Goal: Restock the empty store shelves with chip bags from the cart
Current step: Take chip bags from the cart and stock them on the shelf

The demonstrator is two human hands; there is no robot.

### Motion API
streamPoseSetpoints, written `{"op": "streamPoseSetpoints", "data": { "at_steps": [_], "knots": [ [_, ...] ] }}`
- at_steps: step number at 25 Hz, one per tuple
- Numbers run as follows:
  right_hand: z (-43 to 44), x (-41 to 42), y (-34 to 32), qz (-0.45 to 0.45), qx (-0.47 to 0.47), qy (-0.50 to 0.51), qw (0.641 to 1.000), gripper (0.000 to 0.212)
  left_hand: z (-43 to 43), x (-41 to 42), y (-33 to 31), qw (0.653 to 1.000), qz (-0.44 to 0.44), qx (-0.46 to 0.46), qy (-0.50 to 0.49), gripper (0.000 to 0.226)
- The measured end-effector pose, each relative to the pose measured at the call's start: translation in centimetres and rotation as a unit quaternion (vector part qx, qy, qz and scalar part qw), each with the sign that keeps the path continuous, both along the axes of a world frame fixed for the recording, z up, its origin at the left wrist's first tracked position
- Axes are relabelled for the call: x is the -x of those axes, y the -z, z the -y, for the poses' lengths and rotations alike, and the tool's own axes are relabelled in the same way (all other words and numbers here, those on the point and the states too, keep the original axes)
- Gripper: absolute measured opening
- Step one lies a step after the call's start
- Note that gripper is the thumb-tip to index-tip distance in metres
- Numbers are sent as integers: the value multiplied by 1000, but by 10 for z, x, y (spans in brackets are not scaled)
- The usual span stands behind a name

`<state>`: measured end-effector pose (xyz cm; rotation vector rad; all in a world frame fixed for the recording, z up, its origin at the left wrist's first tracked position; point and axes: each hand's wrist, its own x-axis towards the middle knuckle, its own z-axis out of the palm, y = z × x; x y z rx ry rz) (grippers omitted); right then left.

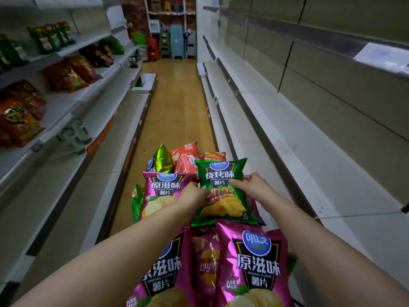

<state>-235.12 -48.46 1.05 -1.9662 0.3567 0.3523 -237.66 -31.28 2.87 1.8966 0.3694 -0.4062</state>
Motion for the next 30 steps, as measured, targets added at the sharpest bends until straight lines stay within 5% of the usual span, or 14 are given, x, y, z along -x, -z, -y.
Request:
{"op": "streamPoseSetpoints", "data": {
  "at_steps": [1,4,7,14,18,23,30],
  "knots": [
    [1,-6,4,-15,-7,-15,1000,97,5,-3,3,1000,-8,1,-3,12],
    [-5,-4,1,-43,-14,-43,998,47,12,-11,13,1000,-23,6,-15,6],
    [-2,-9,13,-45,-33,-60,997,31,15,-14,20,999,-35,31,-21,14],
    [-4,-11,7,22,-59,-34,997,32,18,-14,8,998,-12,44,-37,9],
    [-3,-6,-24,110,-108,2,988,23,17,-13,-12,997,55,39,-44,38],
    [-3,6,-66,189,-185,31,964,54,5,4,-52,981,155,84,-78,53],
    [-11,62,-106,224,-239,37,944,52,-8,61,-68,968,237,71,-42,92]
  ]
}}
